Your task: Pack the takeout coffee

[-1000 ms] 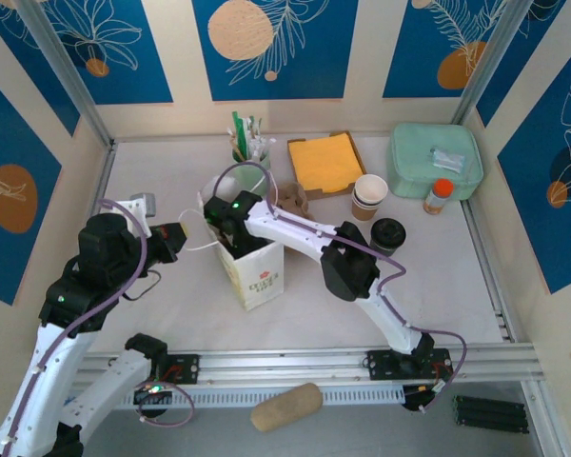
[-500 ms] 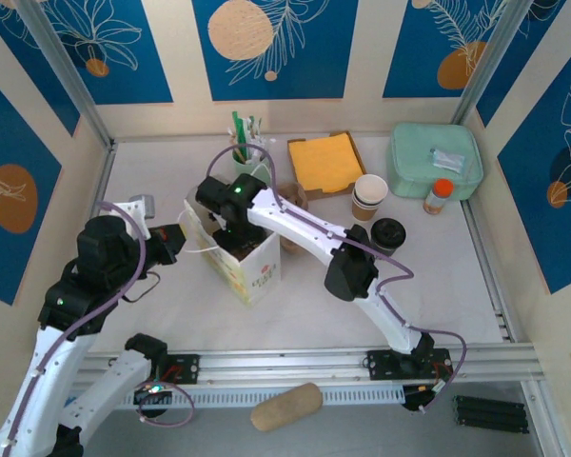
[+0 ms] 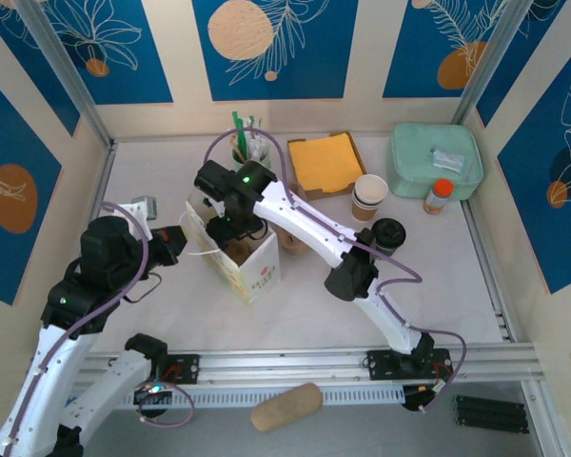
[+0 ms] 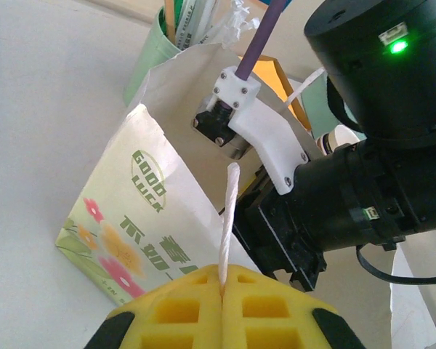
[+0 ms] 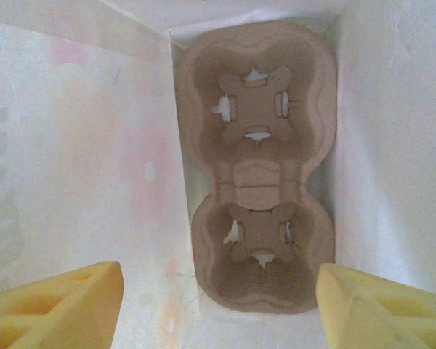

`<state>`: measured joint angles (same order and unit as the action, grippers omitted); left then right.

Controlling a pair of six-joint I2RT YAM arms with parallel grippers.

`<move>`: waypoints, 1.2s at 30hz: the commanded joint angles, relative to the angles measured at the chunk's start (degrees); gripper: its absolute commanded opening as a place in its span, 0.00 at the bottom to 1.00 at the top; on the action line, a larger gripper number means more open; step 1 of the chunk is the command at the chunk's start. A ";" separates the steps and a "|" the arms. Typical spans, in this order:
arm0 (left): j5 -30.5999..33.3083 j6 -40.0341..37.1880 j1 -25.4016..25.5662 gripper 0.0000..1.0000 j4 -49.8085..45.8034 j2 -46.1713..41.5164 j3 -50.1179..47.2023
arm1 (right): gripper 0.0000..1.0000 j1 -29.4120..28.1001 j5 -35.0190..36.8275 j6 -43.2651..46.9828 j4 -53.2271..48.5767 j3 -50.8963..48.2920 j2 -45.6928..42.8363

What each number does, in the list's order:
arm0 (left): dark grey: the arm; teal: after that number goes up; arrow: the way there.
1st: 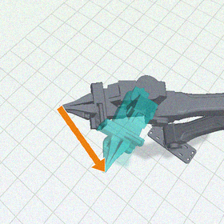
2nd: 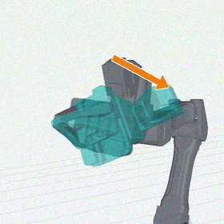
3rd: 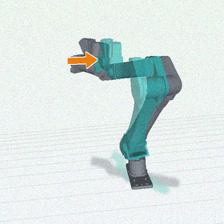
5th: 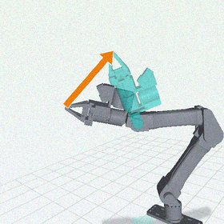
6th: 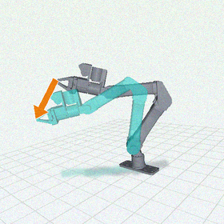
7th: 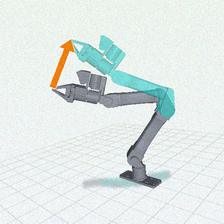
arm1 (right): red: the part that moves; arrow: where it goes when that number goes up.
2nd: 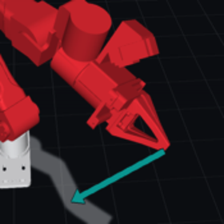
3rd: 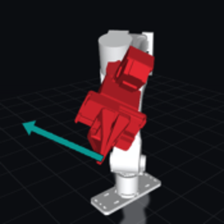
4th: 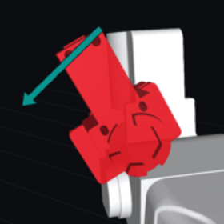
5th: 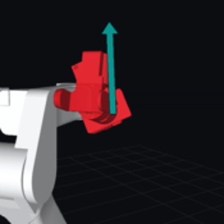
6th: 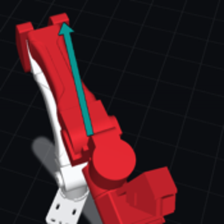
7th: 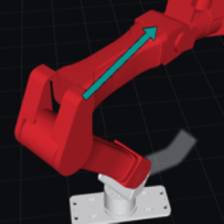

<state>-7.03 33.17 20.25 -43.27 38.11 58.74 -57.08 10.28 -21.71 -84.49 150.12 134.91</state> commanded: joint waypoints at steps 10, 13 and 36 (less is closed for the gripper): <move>0.92 0.47 -0.65 0.00 -0.06 -0.58 -0.83 | 0.64 -0.97 1.25 0.45 -1.73 3.87 -8.44; 1.09 0.28 -0.60 0.00 -0.15 -0.39 -0.73 | 0.62 -1.26 1.57 0.73 -2.04 3.86 -9.77; 1.58 -0.01 -0.62 0.00 0.30 -0.03 -0.82 | 0.48 -3.74 4.80 2.14 -5.99 3.86 -12.30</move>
<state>-6.33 33.15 20.25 -43.27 38.04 58.37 -60.23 13.89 -20.32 -88.36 152.92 124.66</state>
